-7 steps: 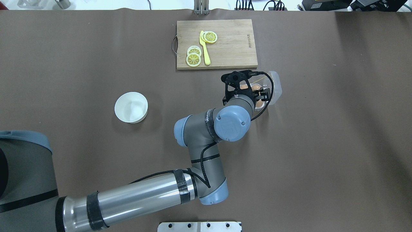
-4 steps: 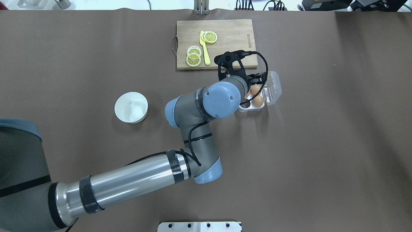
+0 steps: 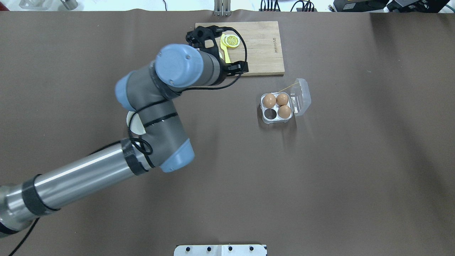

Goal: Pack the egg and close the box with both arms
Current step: 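Withdraw the left gripper from the box toward its rest side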

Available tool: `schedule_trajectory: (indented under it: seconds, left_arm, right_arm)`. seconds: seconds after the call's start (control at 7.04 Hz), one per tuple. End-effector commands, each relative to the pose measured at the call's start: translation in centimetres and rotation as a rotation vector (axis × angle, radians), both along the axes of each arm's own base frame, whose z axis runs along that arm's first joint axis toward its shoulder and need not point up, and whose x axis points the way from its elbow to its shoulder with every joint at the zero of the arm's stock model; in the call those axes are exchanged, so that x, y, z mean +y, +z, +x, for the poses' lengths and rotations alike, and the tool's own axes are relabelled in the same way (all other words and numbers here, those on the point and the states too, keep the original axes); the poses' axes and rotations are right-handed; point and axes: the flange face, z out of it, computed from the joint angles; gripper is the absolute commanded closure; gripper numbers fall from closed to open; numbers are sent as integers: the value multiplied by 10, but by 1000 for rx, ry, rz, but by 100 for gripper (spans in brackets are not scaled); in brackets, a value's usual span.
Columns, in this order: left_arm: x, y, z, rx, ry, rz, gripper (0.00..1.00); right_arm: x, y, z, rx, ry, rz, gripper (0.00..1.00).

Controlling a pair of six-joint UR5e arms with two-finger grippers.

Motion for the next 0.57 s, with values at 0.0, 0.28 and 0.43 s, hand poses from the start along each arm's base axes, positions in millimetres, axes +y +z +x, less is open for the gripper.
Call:
schedule_trajectory:
  seconds: [0.0,0.28,0.43]
  left_arm:
    - [7,35,-119,-149,91,-10,2]
    - [-2,56,-205,-184,130,-33,2]
    - [-11,68,-245,-152,134,-72,2]
  right_arm:
    - [-11,-3,-20,7,11,51,0]
    - [-27,15,-57,29,22,82,0]
    - [-35,26,-77,27,60,91,1]
